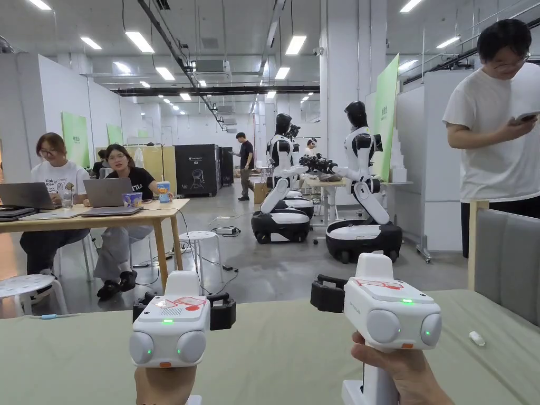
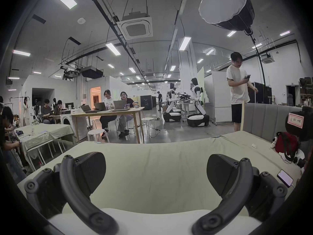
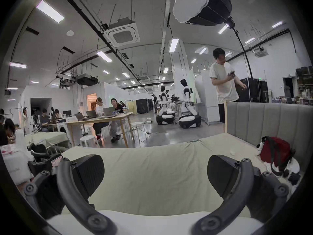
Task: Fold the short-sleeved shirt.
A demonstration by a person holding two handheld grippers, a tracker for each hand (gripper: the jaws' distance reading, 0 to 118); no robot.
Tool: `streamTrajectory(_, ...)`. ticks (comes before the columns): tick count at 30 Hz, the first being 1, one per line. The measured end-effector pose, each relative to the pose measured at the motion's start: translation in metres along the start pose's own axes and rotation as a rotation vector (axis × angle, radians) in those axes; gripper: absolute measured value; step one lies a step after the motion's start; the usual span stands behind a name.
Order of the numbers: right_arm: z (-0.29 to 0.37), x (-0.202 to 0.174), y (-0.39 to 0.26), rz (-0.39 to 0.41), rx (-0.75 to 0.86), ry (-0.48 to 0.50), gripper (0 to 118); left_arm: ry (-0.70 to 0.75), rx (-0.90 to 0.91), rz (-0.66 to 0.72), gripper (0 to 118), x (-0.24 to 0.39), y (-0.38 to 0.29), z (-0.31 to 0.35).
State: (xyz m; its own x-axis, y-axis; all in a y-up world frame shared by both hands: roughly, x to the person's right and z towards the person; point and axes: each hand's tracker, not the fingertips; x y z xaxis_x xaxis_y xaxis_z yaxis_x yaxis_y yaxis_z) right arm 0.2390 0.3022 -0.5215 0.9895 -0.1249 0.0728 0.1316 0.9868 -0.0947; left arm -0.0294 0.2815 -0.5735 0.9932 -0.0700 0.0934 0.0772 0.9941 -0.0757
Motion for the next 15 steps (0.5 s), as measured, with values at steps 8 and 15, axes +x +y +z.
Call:
streamTrajectory(8,0.006,-0.019,-0.005,0.176,0.027,-0.111,118,0.000,0.001,-0.004,118,-0.002,-0.003,-0.006)
streamTrajectory(15,0.000,-0.015,-0.009,0.170,0.014,-0.098,118,0.003,-0.008,-0.002,118,-0.003,-0.003,-0.005)
